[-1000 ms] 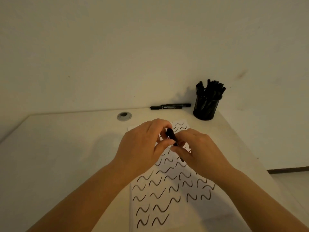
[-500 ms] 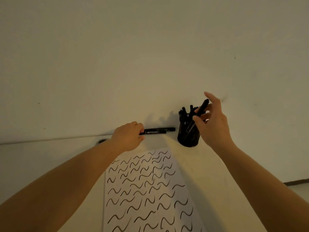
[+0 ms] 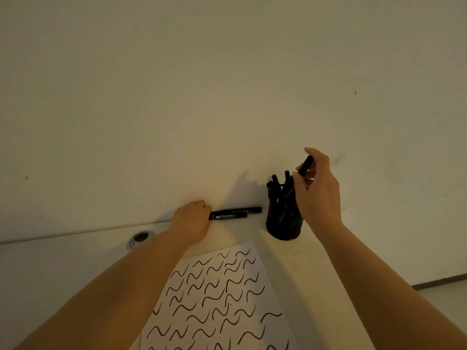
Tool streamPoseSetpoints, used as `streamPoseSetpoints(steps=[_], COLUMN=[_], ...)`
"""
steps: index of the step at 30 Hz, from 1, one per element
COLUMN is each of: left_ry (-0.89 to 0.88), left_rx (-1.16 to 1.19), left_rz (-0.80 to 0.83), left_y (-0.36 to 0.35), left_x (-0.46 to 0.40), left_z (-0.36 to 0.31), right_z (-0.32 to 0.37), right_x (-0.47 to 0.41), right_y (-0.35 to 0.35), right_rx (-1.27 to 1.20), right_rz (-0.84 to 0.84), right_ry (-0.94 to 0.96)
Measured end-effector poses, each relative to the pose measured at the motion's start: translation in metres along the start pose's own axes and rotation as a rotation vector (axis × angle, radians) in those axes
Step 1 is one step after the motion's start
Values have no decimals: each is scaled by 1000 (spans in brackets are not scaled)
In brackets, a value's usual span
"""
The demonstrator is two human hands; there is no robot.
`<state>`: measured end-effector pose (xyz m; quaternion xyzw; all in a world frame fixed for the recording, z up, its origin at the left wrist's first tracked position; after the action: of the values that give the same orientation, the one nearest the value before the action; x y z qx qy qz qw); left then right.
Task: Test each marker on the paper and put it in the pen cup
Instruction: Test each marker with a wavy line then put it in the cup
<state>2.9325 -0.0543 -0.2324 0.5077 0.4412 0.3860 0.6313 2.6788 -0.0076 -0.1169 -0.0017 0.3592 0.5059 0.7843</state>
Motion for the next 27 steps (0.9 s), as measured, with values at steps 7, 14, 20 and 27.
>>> streamPoseSetpoints(steps=[7,14,20,27], left_ry=[-2,47,35,111], left_rx=[-36,1,43,629], left_rz=[-34,-49,-59,-126], left_y=[-6,-2,20,68], left_x=[-5,-3,12,62], left_z=[1,8,7,-35], right_z=[-15,-7,-2,28], right_x=[6,21,25,68], right_y=[-18,-24,-20,-5], right_rx=[168,318,403,119], right_rz=[63,7,12,125], right_ry=[95,295,338,27])
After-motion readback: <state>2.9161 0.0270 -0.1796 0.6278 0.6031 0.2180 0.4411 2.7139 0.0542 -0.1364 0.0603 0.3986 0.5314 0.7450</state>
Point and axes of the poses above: each hand's wrist, its own x-axis away from the middle knuckle, its own y-axis out of the back of the hand, z = x × y, the point moved 6 cm from there along -x, towards the middle knuckle, and after that the axes turned 3 degrees about -y, right-handed, at the moved point
